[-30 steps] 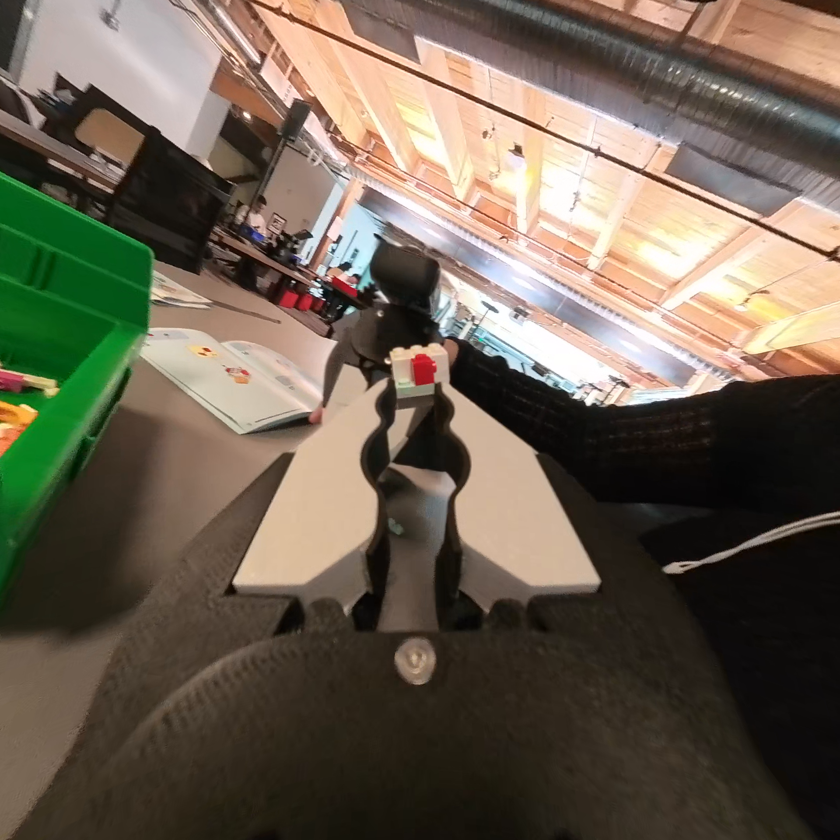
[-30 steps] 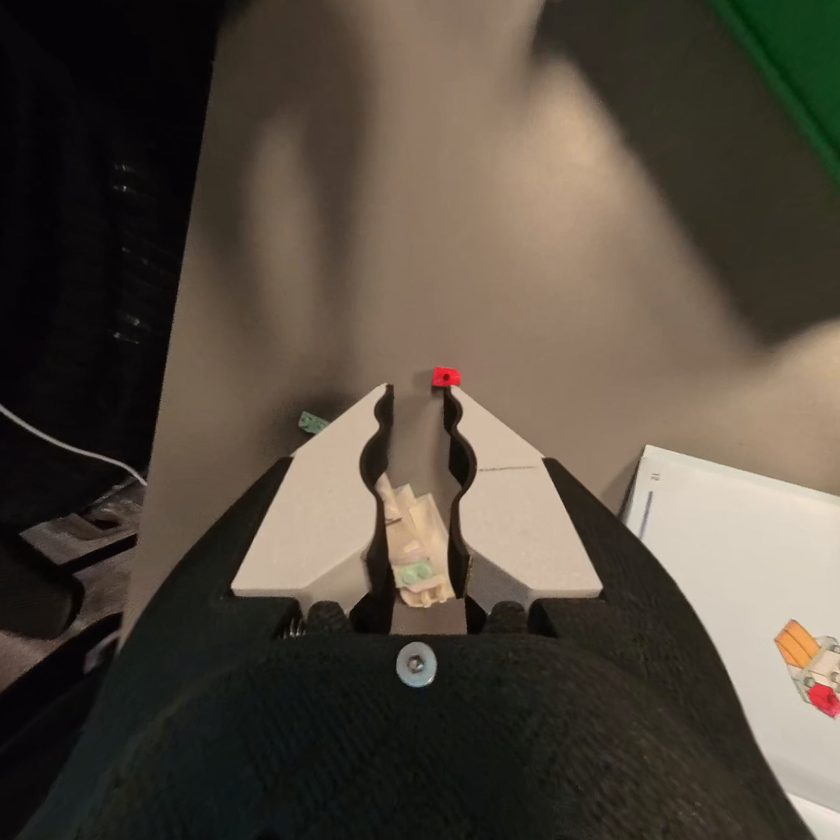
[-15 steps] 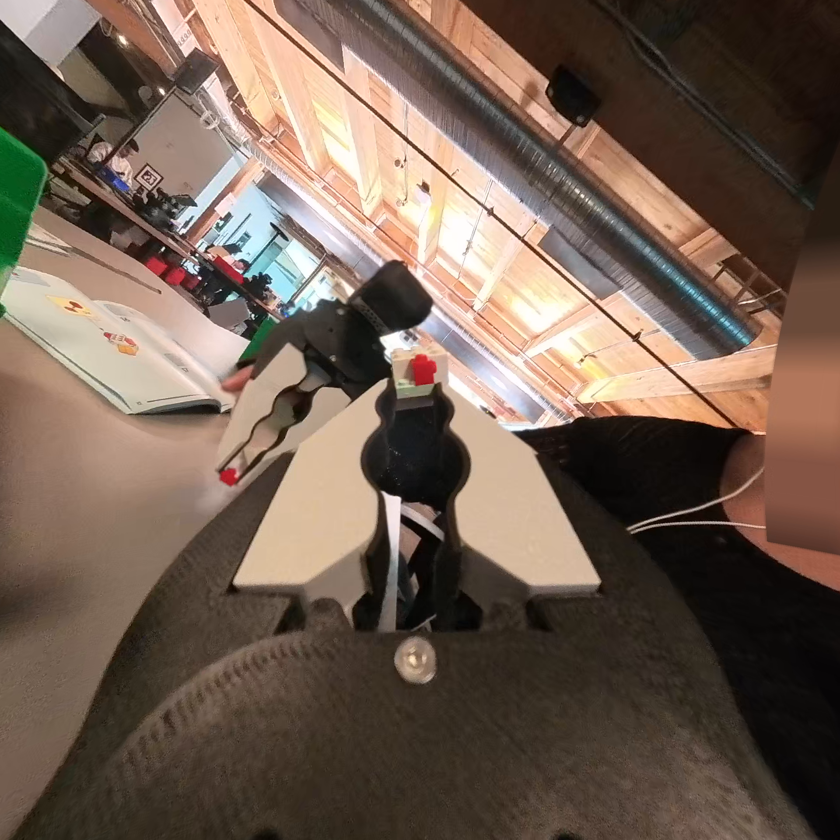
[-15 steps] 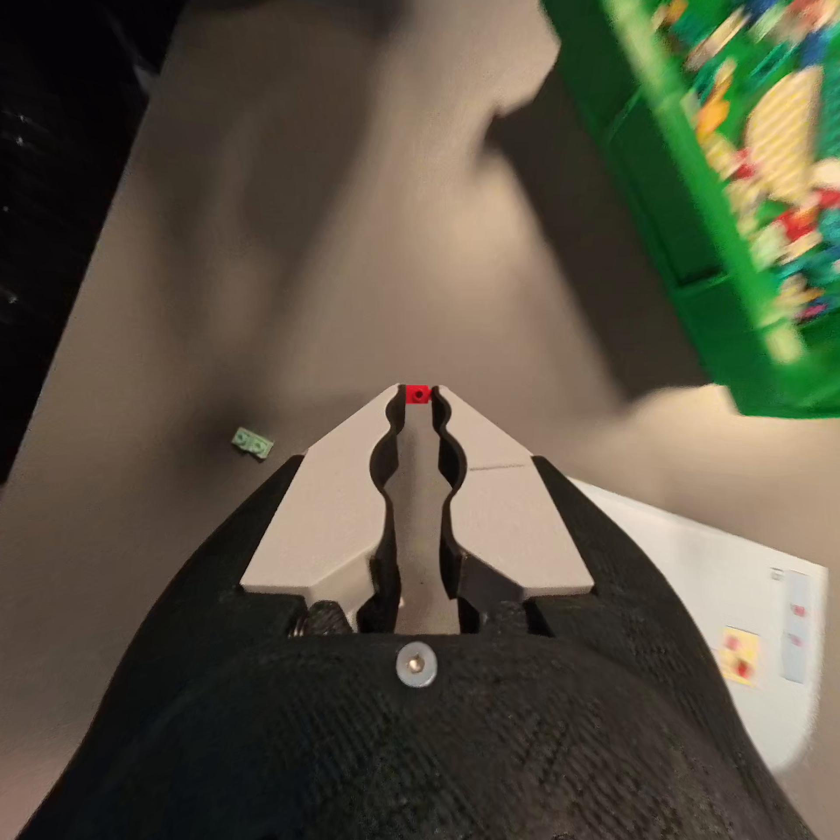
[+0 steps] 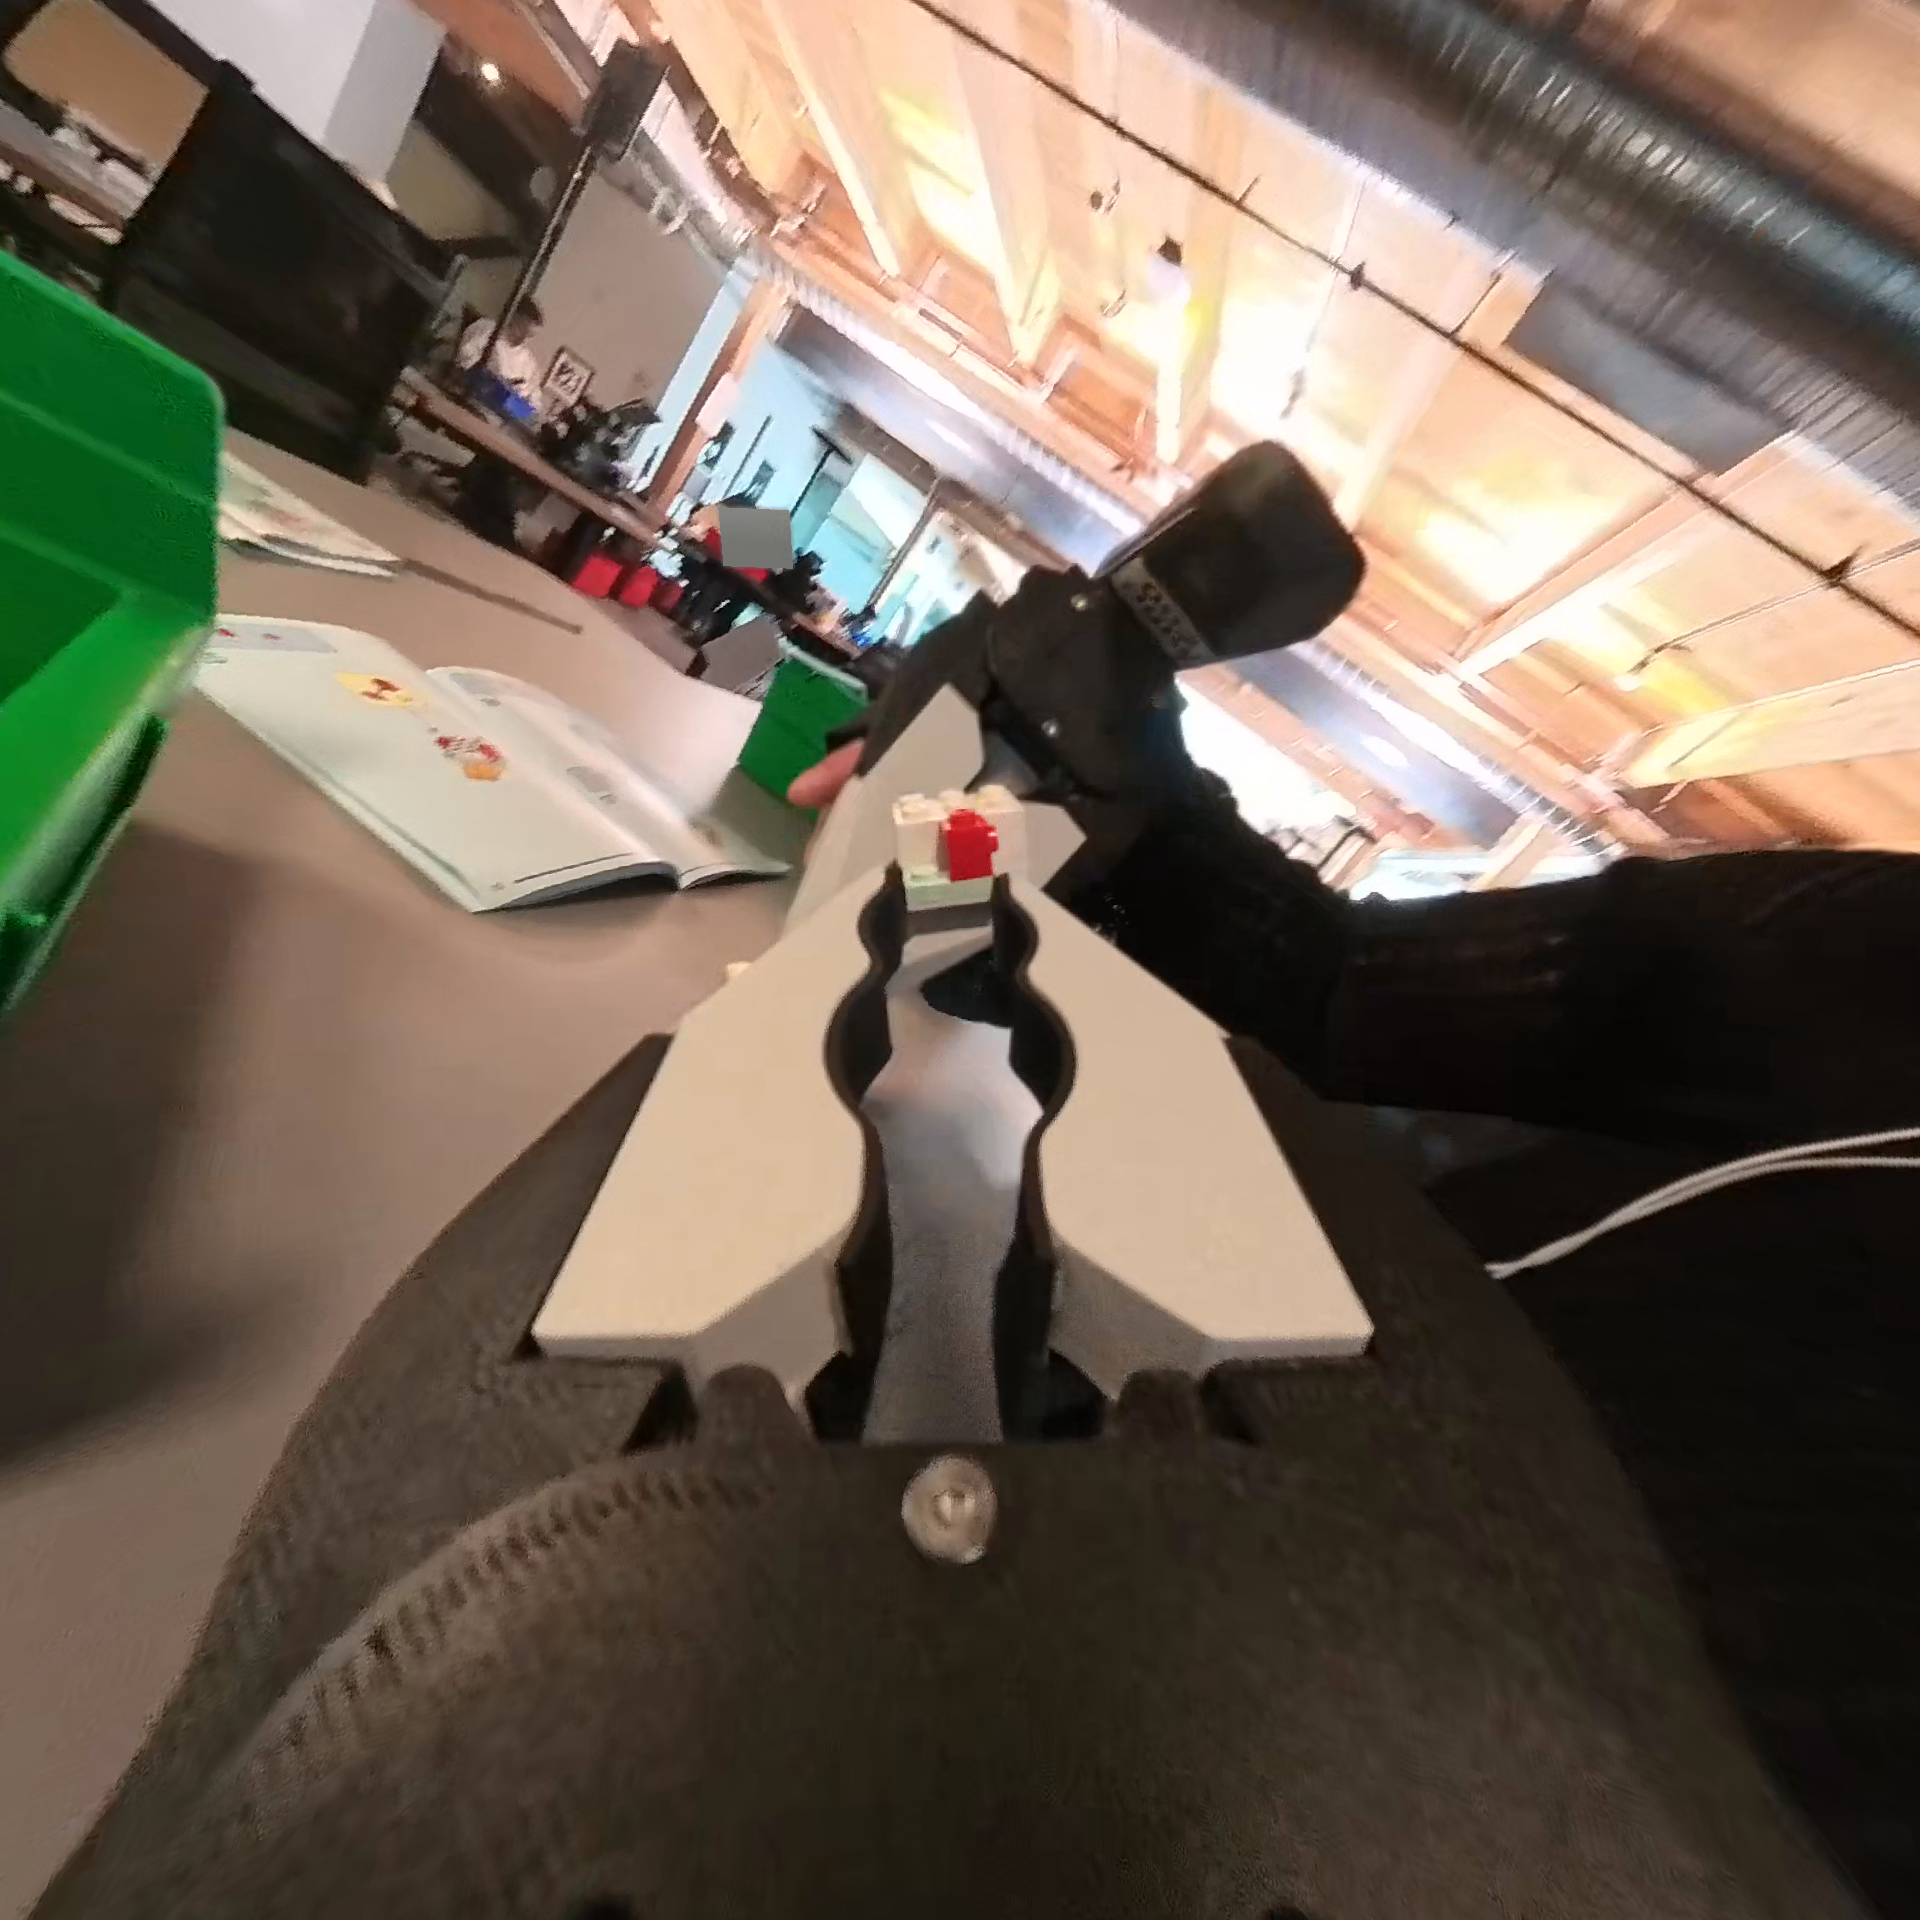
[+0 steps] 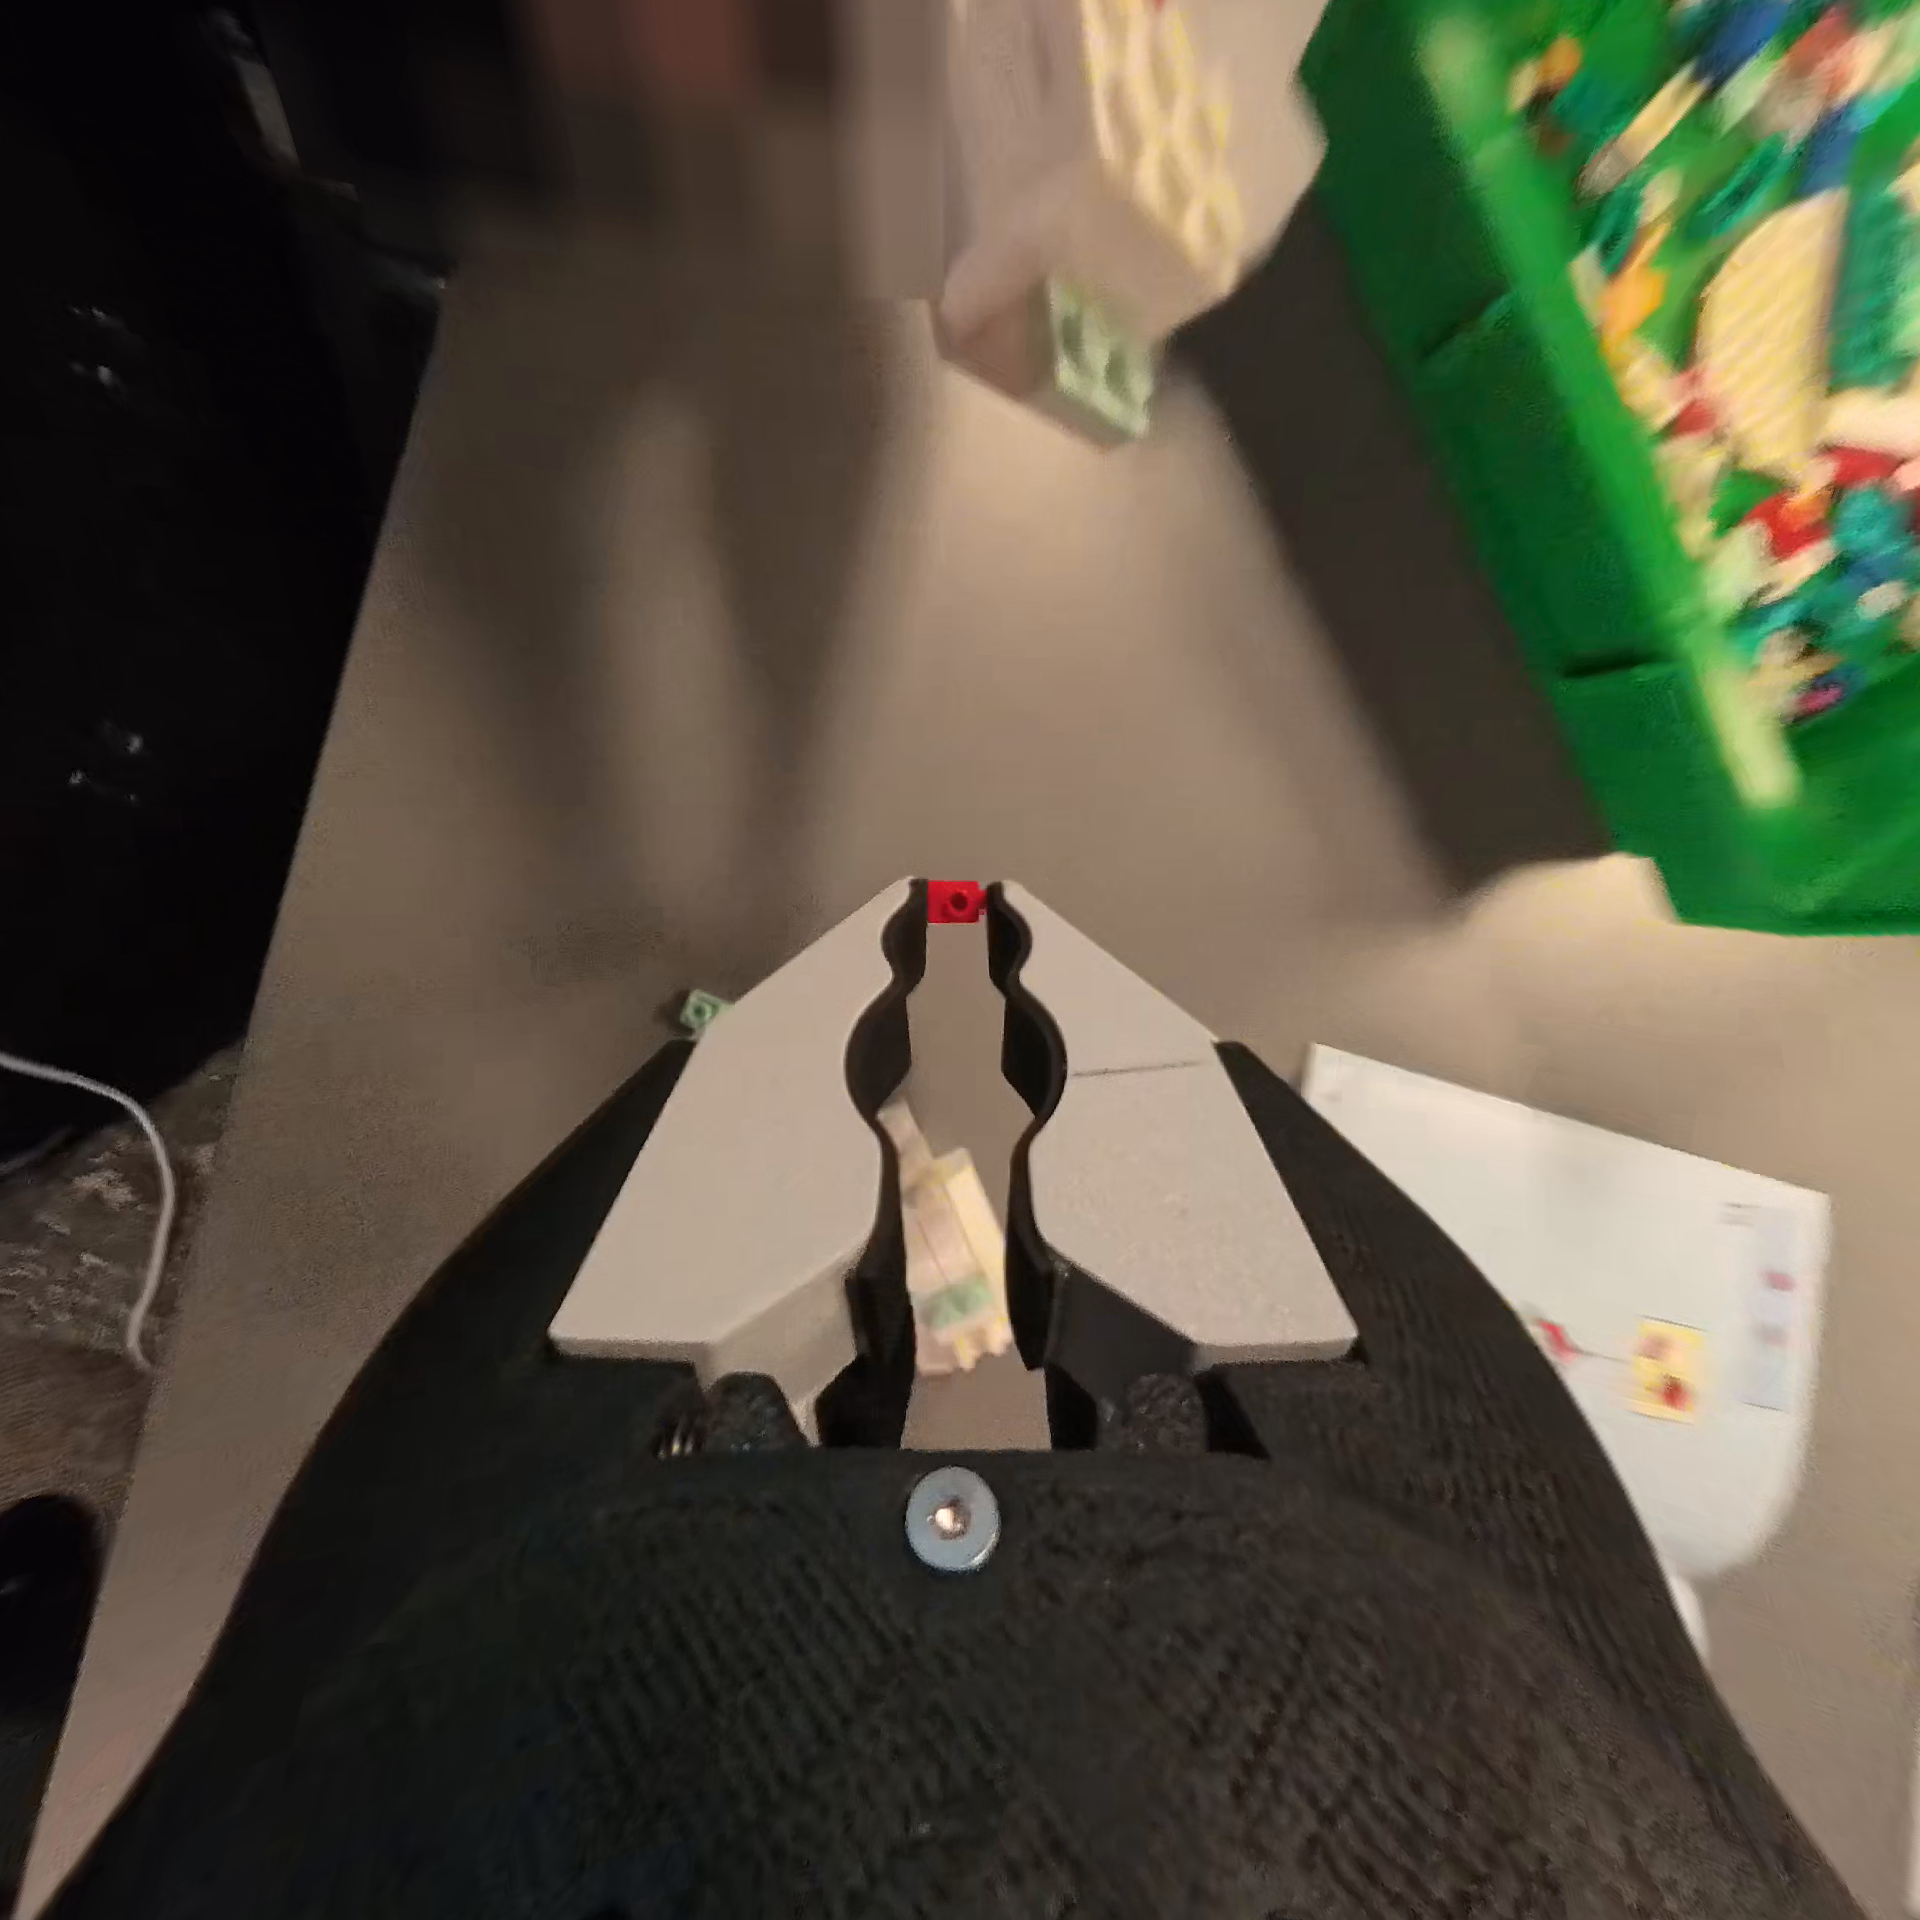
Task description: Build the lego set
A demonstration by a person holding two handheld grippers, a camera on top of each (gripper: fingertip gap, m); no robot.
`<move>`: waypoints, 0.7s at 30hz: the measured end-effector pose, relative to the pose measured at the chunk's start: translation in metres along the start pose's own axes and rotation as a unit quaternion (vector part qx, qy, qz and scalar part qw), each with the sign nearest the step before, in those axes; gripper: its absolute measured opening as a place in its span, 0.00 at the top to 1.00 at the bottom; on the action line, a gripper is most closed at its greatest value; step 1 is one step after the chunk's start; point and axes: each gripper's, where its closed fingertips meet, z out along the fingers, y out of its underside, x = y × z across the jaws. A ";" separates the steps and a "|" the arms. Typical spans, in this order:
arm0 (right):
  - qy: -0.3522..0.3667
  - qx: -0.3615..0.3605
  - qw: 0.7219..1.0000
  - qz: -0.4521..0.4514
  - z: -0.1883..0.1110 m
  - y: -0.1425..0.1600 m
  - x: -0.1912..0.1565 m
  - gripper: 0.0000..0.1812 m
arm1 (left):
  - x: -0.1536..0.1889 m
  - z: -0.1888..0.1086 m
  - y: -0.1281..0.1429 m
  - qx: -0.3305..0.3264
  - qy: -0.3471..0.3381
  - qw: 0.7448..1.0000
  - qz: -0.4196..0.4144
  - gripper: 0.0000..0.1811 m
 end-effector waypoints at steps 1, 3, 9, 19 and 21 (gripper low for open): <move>-0.011 -0.009 1.000 0.014 0.011 0.004 -0.003 0.95 | -0.002 0.000 0.001 -0.007 -0.012 1.000 0.008 0.91; -0.021 -0.020 0.999 0.026 0.027 0.009 -0.008 0.95 | -0.006 -0.002 0.003 -0.020 -0.033 0.999 0.022 0.91; -0.039 0.000 0.998 0.053 0.042 0.005 -0.010 0.91 | -0.009 -0.007 0.003 -0.033 -0.049 0.998 0.037 0.91; -0.034 0.020 0.997 0.061 0.039 0.007 -0.009 0.90 | -0.013 -0.013 0.002 -0.030 -0.050 0.998 0.038 0.91; -0.031 0.023 0.998 0.058 0.041 0.007 -0.009 0.92 | -0.013 -0.013 0.003 -0.031 -0.048 0.998 0.036 0.91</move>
